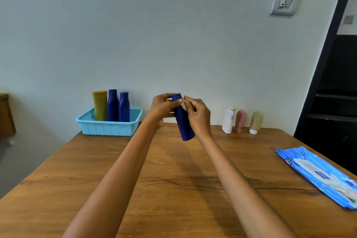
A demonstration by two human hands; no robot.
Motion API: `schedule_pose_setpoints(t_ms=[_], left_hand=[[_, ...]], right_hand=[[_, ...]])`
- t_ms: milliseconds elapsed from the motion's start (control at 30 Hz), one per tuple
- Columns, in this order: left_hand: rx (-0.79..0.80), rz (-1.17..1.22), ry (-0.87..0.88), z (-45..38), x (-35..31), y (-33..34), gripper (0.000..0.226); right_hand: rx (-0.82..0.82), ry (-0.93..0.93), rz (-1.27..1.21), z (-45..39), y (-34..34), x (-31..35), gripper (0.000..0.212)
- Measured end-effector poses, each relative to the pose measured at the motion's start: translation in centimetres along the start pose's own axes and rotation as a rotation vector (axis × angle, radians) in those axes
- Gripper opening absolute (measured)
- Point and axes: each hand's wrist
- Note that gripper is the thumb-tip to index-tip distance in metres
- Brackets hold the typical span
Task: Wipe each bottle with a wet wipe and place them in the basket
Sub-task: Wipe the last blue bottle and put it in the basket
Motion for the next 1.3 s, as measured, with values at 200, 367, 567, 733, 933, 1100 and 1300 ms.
schedule_pose_setpoints(t_ms=[200,367,567,733,933,1100,1300], left_hand=[[-0.158,0.060,0.098,-0.6,-0.9,-1.0,0.036],[-0.333,0.077,0.037,-1.0,-0.2,-1.3,0.045],[-0.305,-0.029,-0.024,-1.1,0.2,-0.7,0.052],[-0.257,-0.061,-0.054,-0.9,1.3,-0.2,0.051],[-0.164,-0.058,-0.092,-0.9,0.9,-0.5,0.042],[0.057,-0.066,-0.168,-0.7,0.2,-1.3,0.035],[-0.048,-0.156,-0.126,-0.6,0.2,-0.9,0.030]], right_hand=[[0.191,0.152,-0.081,0.7,-0.4,-1.9,0.026],[0.223,0.133,0.068,1.6,0.6,-2.8,0.027],[0.116,0.022,0.081,1.5,1.4,-0.9,0.026],[0.129,-0.116,0.083,1.3,1.5,0.1,0.030],[0.140,-0.139,0.162,1.5,1.2,-0.4,0.036],[0.110,0.029,0.035,1.1,0.5,-1.0,0.037],[0.084,0.127,-0.167,0.2,0.8,0.1,0.036]])
Point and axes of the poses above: each hand's wrist, its own z-axis away from the middle knuckle, its own y-axis out of the palm, x = y × z, and after that the axes turned 4 degrees about z, right-handed
